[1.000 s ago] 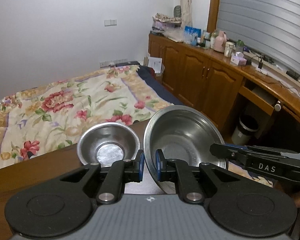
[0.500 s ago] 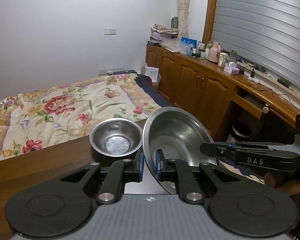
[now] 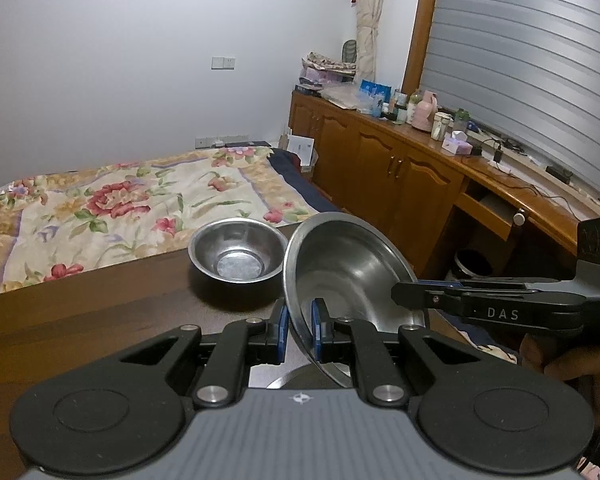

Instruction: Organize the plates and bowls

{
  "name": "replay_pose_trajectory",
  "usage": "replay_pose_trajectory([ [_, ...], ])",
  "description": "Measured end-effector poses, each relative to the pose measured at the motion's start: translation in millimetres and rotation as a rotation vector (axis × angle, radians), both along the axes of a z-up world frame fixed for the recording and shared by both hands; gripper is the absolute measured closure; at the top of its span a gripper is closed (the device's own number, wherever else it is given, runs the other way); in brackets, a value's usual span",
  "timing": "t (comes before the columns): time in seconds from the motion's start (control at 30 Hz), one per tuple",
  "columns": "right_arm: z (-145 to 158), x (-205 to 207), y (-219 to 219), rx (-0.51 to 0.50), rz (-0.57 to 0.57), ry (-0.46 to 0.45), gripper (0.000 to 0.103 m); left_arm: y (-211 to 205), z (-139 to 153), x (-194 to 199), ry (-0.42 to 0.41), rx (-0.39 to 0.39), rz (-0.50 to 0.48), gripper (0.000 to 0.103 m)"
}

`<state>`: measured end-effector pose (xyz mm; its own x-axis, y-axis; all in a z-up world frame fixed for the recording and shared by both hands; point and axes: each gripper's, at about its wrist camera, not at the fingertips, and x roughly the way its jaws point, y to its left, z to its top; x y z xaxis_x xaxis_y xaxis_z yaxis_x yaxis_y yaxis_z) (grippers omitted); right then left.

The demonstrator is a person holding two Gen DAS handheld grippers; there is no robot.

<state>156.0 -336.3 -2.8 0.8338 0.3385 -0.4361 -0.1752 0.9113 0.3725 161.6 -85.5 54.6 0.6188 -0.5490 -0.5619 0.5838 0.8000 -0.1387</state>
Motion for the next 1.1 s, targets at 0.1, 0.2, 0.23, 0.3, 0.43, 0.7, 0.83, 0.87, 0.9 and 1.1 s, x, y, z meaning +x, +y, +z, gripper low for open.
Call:
replay_pose_trajectory([
  [0.1, 2, -5, 4, -0.023, 0.006, -0.006, 0.09, 3, 0, -5, -0.001, -0.002, -0.017, 0.09],
  [0.2, 3, -8, 5, -0.028, 0.013, -0.007, 0.09, 6, -1, -9, 0.001, -0.005, -0.027, 0.09],
  [0.23, 3, -10, 5, -0.03, 0.015, -0.008, 0.09, 7, -2, -11, 0.001, -0.004, -0.031, 0.09],
  [0.3, 4, -12, 7, -0.034, 0.018, -0.01, 0.09, 8, -3, -14, 0.001, -0.002, -0.036, 0.09],
  [0.43, 2, -18, 8, -0.043, 0.033, -0.006, 0.09, 12, -7, -23, 0.007, -0.006, -0.039, 0.09],
  [0.7, -8, -28, 14, -0.032, 0.064, 0.03, 0.09, 19, -26, -41, 0.022, 0.015, -0.045, 0.09],
  [0.83, -15, -33, 18, -0.033, 0.074, 0.049, 0.09, 24, -33, -48, 0.029, 0.017, -0.045, 0.09],
  [0.87, -16, -34, 19, -0.034, 0.077, 0.051, 0.09, 25, -34, -51, 0.028, 0.018, -0.045, 0.09],
  [0.9, -18, -35, 19, -0.037, 0.081, 0.053, 0.09, 26, -36, -52, 0.03, 0.018, -0.046, 0.089],
  [1.1, -20, -42, 25, -0.059, 0.097, 0.052, 0.09, 28, -45, -61, 0.031, 0.032, -0.04, 0.089],
])
